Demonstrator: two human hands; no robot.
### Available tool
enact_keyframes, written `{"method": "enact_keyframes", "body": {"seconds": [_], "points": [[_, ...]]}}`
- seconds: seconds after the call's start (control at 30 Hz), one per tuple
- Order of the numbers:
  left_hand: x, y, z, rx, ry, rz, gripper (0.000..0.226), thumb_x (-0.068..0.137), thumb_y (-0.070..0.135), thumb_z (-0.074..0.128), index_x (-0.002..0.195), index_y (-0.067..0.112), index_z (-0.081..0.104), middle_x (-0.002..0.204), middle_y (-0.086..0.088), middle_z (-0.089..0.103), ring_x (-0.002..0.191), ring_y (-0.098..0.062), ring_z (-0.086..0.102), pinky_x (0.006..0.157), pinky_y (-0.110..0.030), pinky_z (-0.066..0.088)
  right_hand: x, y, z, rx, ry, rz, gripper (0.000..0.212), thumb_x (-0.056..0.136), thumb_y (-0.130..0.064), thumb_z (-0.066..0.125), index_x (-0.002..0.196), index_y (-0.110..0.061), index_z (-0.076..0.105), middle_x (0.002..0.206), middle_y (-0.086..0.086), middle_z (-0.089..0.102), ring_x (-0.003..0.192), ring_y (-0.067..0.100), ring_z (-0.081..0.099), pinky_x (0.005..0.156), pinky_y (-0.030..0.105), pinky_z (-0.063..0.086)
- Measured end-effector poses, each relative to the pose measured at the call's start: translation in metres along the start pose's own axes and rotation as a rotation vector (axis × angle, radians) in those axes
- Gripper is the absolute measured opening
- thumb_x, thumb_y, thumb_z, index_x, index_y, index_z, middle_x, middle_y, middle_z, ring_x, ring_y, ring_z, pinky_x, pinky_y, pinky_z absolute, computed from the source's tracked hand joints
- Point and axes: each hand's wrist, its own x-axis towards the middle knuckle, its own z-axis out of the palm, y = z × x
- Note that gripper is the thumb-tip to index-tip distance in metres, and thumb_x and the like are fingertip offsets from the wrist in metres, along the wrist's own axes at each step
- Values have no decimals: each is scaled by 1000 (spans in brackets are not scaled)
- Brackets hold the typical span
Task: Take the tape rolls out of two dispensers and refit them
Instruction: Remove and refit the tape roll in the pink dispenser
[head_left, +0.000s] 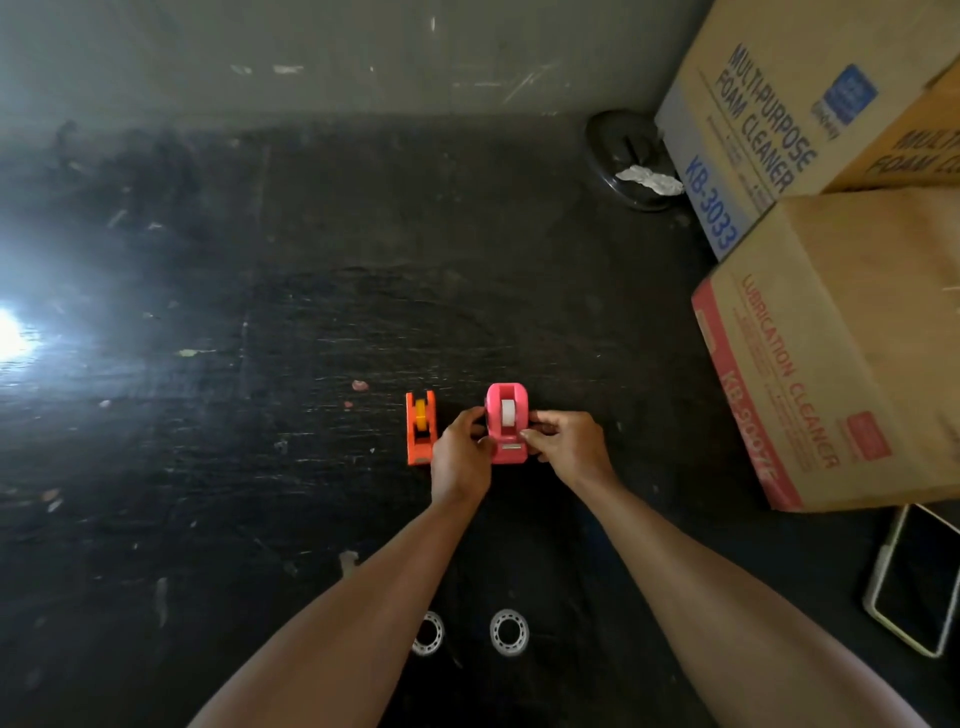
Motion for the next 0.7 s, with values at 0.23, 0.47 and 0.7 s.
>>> {"method": "enact_keyframes", "body": {"seconds": [0.23,0.47,0.7], "points": [[-23,-11,-4,-57,-8,-5,52,98,8,63,147,21,50,131,-4,68,114,-18,69,98,-44,60,-28,9,0,41,1,-34,36,94,-10,72,130,-12,68,115,3,75,79,-1,66,65,14,53],[-84,-51,-1,-55,-26,0,51,97,10,67,145,22,53,125,-1,71,109,-15,71,94,-42,62,-88,43,13,52,-43,-82,33,92,-15,74,125,-18,73,106,-7,77,86,1,73,69,17,60],[-119,-75,4,-4,0,-33,50,96,10,67,143,23,55,123,-1,72,109,-13,70,93,-37,62,-125,62,25,46,-52,-96,34,90,-17,77,124,-21,74,100,-17,74,91,0,73,84,30,63]]}}
